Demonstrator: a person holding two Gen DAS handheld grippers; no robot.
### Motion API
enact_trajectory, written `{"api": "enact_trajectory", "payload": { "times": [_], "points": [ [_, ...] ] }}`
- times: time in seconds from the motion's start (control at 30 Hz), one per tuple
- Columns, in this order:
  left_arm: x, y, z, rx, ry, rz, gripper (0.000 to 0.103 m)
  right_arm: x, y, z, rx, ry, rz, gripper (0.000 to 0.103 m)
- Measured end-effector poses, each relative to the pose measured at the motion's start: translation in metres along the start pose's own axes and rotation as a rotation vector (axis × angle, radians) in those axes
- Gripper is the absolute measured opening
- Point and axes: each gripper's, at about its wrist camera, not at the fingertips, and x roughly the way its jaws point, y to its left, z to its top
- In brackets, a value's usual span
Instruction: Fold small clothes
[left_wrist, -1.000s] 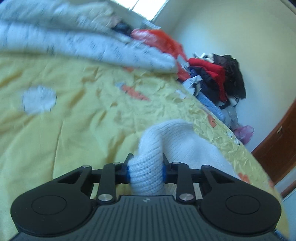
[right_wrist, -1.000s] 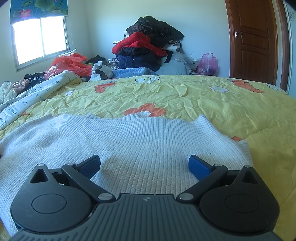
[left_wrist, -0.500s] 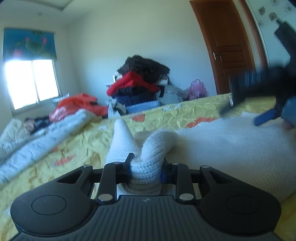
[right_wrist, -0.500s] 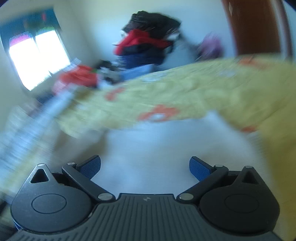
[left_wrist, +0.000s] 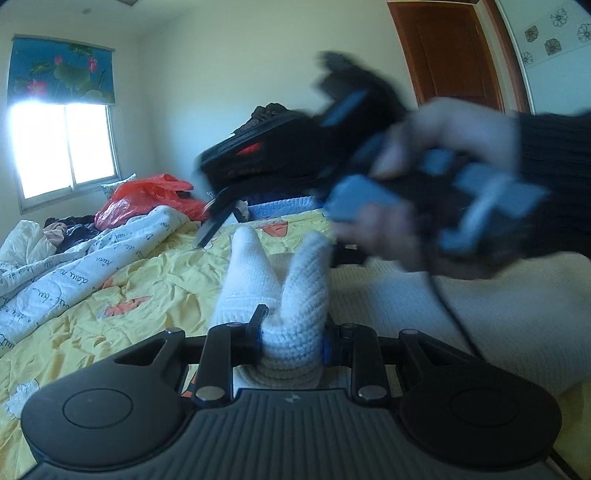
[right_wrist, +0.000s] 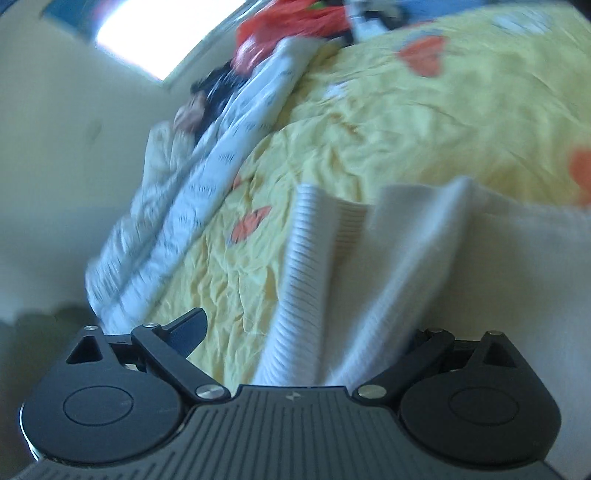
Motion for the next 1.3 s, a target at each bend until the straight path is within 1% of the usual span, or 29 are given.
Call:
{"api": "enact_trajectory", "payload": {
  "times": [0.03, 0.07, 0.1, 0.13, 0.23, 0.3, 0.37, 0.5, 0.57, 0.6, 0.67, 0.73, 0.8, 0.87, 0.9, 0.93, 0.97, 1.0, 1.03, 1.07, 1.1, 1.13, 1.17, 1.2, 1.23, 1.27, 1.3],
  "points": [
    [-0.001, -0.001, -0.001, 0.004, -0.002, 0.001, 0.026, 0.007, 0.006, 0.001, -0.048, 0.012, -0.038, 0.072],
    [0.000, -0.001, -0.002, 0.008, -0.003, 0.003, 0.026, 0.015, 0.008, 0.001, -0.089, 0.030, -0.098, 0.051],
    [0.000, -0.001, -0.002, 0.007, 0.000, 0.006, 0.026, 0.019, 0.009, -0.002, -0.119, 0.034, -0.118, 0.038],
    [0.001, -0.001, -0.002, 0.004, 0.002, 0.003, 0.026, 0.015, 0.006, -0.006, -0.131, 0.018, -0.099, 0.038],
    [-0.006, -0.005, 0.002, 0.008, -0.004, -0.020, 0.026, -0.014, -0.006, -0.010, -0.129, -0.023, -0.068, 0.033],
    [-0.011, -0.010, 0.010, -0.005, -0.014, -0.060, 0.026, -0.043, -0.012, -0.012, -0.149, -0.055, -0.072, 0.029],
    [-0.018, -0.021, 0.022, -0.009, -0.052, -0.114, 0.026, -0.078, -0.020, -0.013, -0.171, -0.088, -0.089, 0.026],
    [-0.033, -0.057, 0.046, -0.022, -0.121, -0.255, 0.026, -0.153, -0.038, -0.026, -0.202, -0.146, -0.165, 0.025],
    [-0.038, -0.081, 0.053, -0.023, -0.148, -0.338, 0.026, -0.184, -0.055, -0.036, -0.196, -0.154, -0.217, 0.025],
    [-0.038, -0.094, 0.055, -0.016, -0.146, -0.376, 0.026, -0.195, -0.065, -0.041, -0.182, -0.149, -0.240, 0.025],
    [-0.035, -0.119, 0.054, 0.004, -0.114, -0.437, 0.026, -0.209, -0.091, -0.055, -0.131, -0.128, -0.297, 0.025],
    [-0.030, -0.143, 0.052, 0.025, -0.061, -0.494, 0.026, -0.214, -0.114, -0.070, -0.094, -0.110, -0.345, 0.025],
    [-0.024, -0.161, 0.050, 0.042, -0.014, -0.529, 0.026, -0.216, -0.132, -0.084, -0.062, -0.125, -0.360, 0.025],
    [-0.019, -0.174, 0.046, 0.069, 0.003, -0.534, 0.026, -0.217, -0.143, -0.093, -0.026, -0.161, -0.343, 0.025],
    [-0.020, -0.178, 0.044, 0.094, -0.004, -0.541, 0.027, -0.217, -0.148, -0.096, 0.001, -0.178, -0.331, 0.027],
    [-0.022, -0.178, 0.043, 0.121, -0.019, -0.542, 0.027, -0.216, -0.151, -0.098, 0.029, -0.189, -0.335, 0.036],
    [-0.023, -0.175, 0.043, 0.128, -0.027, -0.556, 0.031, -0.217, -0.156, -0.099, 0.061, -0.188, -0.335, 0.050],
    [-0.025, -0.165, 0.043, 0.128, -0.028, -0.590, 0.033, -0.221, -0.158, -0.098, 0.090, -0.188, -0.343, 0.065],
    [-0.029, -0.155, 0.044, 0.124, -0.027, -0.620, 0.033, -0.229, -0.160, -0.097, 0.128, -0.211, -0.348, 0.066],
    [-0.035, -0.141, 0.045, 0.112, -0.026, -0.644, 0.035, -0.242, -0.161, -0.097, 0.167, -0.263, -0.343, 0.067],
    [-0.042, -0.124, 0.044, 0.092, -0.032, -0.673, 0.039, -0.257, -0.162, -0.099, 0.198, -0.335, -0.337, 0.067],
    [-0.050, -0.106, 0.043, 0.072, -0.044, -0.684, 0.045, -0.270, -0.161, -0.101, 0.221, -0.403, -0.334, 0.068],
    [-0.059, -0.090, 0.039, 0.060, -0.064, -0.659, 0.064, -0.282, -0.159, -0.103, 0.230, -0.459, -0.323, 0.068],
    [-0.068, -0.079, 0.034, 0.063, -0.093, -0.614, 0.081, -0.286, -0.155, -0.103, 0.223, -0.471, -0.301, 0.068],
    [-0.076, -0.070, 0.027, 0.084, -0.126, -0.547, 0.085, -0.286, -0.152, -0.101, 0.213, -0.452, -0.268, 0.068],
    [-0.080, -0.065, 0.020, 0.126, -0.150, -0.477, 0.084, -0.283, -0.150, -0.099, 0.206, -0.426, -0.248, 0.068],
    [-0.082, -0.063, 0.012, 0.188, -0.157, -0.407, 0.085, -0.276, -0.146, -0.096, 0.190, -0.386, -0.241, 0.068]
  ]
}}
